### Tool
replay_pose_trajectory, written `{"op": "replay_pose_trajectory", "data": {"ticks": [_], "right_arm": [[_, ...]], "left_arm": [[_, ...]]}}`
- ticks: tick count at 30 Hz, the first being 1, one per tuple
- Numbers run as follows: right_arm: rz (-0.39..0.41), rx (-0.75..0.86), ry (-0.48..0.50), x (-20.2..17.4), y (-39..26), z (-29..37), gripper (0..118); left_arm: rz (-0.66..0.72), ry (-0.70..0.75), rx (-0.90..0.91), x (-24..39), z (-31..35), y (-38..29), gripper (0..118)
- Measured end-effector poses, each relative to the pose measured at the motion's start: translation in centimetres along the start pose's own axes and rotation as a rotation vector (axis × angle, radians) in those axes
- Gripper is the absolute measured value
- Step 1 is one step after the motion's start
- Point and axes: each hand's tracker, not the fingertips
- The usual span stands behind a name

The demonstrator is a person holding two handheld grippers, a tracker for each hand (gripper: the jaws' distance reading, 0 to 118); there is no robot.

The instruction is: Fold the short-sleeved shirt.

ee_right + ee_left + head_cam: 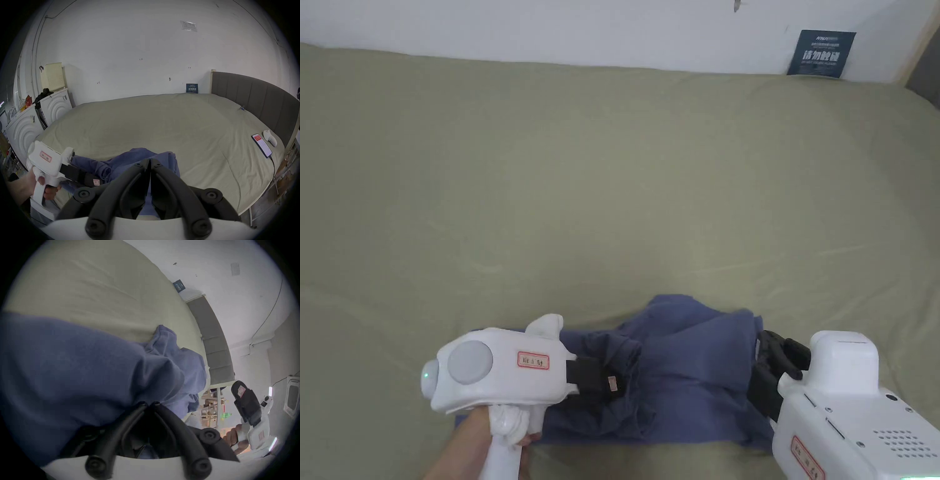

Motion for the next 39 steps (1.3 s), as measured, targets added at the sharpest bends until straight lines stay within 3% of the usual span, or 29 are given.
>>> {"op": "replay_pose_trajectory", "data": {"ticks": [6,9,12,14,15,16,17,18,20,28,29,30,31,39], "right_arm": [[0.011,0.015,0.023,-1.1,0.5,-0.1,6],[0.023,0.015,0.038,-1.9,0.6,-0.4,6],[0.028,0.014,0.050,-2.6,0.5,-0.7,6],[0.027,0.010,0.059,-2.9,0.5,-0.9,6],[0.028,0.008,0.060,-3.1,0.4,-0.9,6],[0.031,0.005,0.063,-3.3,0.3,-0.9,6],[0.036,0.002,0.067,-3.4,0.2,-0.9,6],[0.042,-0.003,0.067,-3.5,0.2,-0.9,6],[0.048,-0.010,0.069,-3.5,0.1,-0.9,6],[0.044,-0.005,0.045,-2.9,0.4,-0.8,6],[0.043,-0.001,0.042,-2.8,0.6,-0.8,6],[0.041,0.002,0.042,-2.7,0.8,-0.7,6],[0.039,0.007,0.041,-2.6,0.8,-0.6,6],[0.048,0.035,0.046,-2.4,1.5,0.4,6]], "left_arm": [[-0.069,0.023,0.138,-0.4,10.8,0.1,1],[-0.028,0.158,0.188,-2.5,14.8,0.3,1],[0.007,0.246,0.165,-4.9,16.0,0.5,1],[0.012,0.215,0.150,-6.0,16.1,0.4,4],[0.018,0.176,0.130,-6.6,16.0,0.5,21],[0.031,0.142,0.110,-7.1,15.8,0.6,47],[0.047,0.105,0.100,-7.3,15.6,0.7,62],[0.057,0.055,0.080,-8.0,15.2,0.9,62],[0.077,0.010,0.078,-9.0,14.0,1.0,118],[0.136,-0.140,0.070,-8.3,10.2,1.4,115],[0.118,-0.141,0.058,-7.6,10.2,1.4,103],[0.105,-0.111,0.064,-7.1,10.1,1.3,72],[0.100,-0.060,0.055,-6.8,9.8,1.3,16],[0.152,0.016,0.142,-6.3,13.6,0.5,17]]}}
